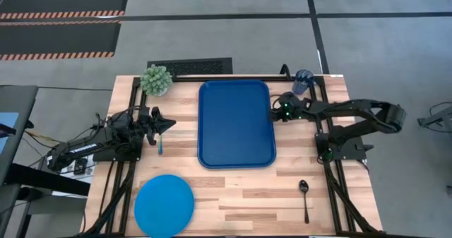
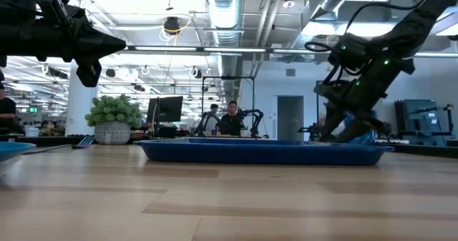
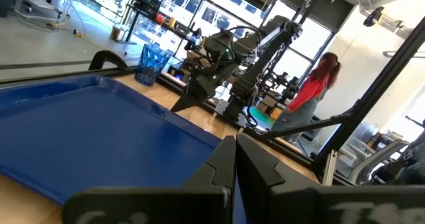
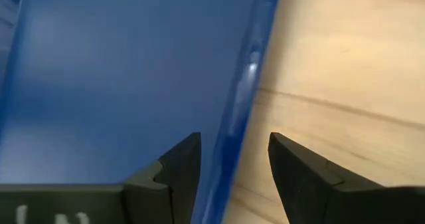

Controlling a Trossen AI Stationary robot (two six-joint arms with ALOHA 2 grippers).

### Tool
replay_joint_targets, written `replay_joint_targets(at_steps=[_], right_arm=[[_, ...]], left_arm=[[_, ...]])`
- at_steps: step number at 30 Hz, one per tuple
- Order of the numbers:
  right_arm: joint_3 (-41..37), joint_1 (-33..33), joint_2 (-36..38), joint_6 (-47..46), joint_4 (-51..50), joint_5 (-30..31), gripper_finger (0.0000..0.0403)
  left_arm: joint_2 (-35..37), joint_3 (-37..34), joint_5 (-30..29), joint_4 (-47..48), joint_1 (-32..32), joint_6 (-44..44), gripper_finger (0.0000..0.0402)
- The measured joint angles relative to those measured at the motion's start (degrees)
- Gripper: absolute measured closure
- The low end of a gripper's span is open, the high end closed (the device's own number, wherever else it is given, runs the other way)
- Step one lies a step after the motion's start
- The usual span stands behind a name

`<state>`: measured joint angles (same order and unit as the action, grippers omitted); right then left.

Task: Pick and place plate/cup/fork/spoon on tray
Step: Adjust the blue tray on the table

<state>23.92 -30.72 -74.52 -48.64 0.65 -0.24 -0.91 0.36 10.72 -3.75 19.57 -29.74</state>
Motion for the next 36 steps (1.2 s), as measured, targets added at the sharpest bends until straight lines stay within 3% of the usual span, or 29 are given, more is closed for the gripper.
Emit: replay_joint_targets(at_steps=[8, 19, 28, 36], right_arm=[[0.0, 1.1, -6.3, -2.4, 6.7, -1.9, 0.0246], [0.1, 2.8, -6.6, -2.3, 7.2, -0.7, 0.0367], [0.0, 2.9, -0.3, -1.9, 5.8, -4.5, 0.0354], [10.4, 2.9, 4.1, 5.6, -14.1, -4.7, 0.0362]], left_arm=[[0.0, 0.0, 0.0, 0.0, 0.0, 0.0, 0.0401], [0.0, 0.0, 1.2, 0.0, 0.0, -0.3, 0.0401], [0.0, 0.0, 1.2, 0.0, 0.0, -0.8, 0.0401], [0.0, 0.0, 1.2, -0.1, 0.0, -0.9, 0.0401]])
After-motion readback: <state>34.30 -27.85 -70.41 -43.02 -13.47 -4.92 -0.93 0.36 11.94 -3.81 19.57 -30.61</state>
